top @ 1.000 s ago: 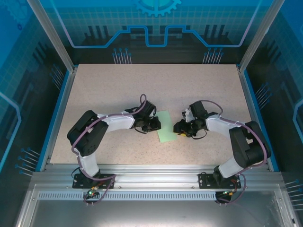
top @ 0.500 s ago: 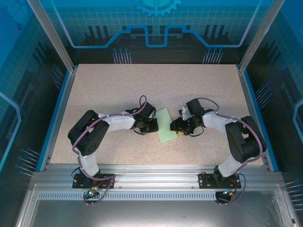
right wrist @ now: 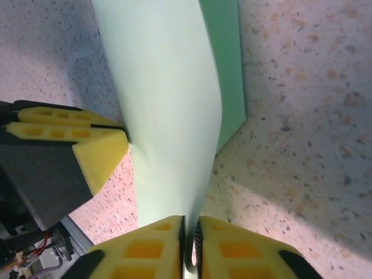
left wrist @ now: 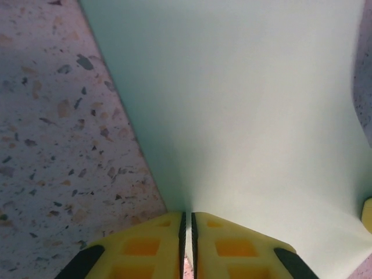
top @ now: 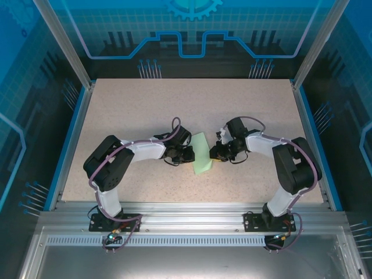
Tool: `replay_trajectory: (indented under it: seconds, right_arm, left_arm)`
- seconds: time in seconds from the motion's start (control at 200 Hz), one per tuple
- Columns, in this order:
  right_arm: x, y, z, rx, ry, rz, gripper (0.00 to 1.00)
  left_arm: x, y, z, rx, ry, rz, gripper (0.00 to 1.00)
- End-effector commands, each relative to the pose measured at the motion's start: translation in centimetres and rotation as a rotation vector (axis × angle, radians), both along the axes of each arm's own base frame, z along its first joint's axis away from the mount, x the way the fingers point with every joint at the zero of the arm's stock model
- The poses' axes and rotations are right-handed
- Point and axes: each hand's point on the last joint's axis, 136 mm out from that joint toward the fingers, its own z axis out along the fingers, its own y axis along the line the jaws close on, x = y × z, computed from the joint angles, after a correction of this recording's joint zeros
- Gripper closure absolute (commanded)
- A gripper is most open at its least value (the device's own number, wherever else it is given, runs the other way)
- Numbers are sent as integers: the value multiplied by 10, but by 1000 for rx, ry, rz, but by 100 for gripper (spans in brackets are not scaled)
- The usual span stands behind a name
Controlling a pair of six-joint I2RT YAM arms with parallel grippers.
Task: Fold a paper plane with a square sheet of paper (pick it up from the middle)
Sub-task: Third fold the triangle at the center of the table.
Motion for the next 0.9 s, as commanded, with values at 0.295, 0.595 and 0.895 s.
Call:
replay_trajectory:
  seconds: [0.295,0.595,0.895]
  right_arm:
    - [4,1,16,87,-24,57,58]
    - [16,11,6,130,14,85,71]
    - [13,6,3,107,52,30,88]
  left_arm:
    - [-2,1,0,14,2,-53,83]
    - [-3,0,0,5,-1,-71,83]
    - [-8,-6,29,-51,-98,-123,67]
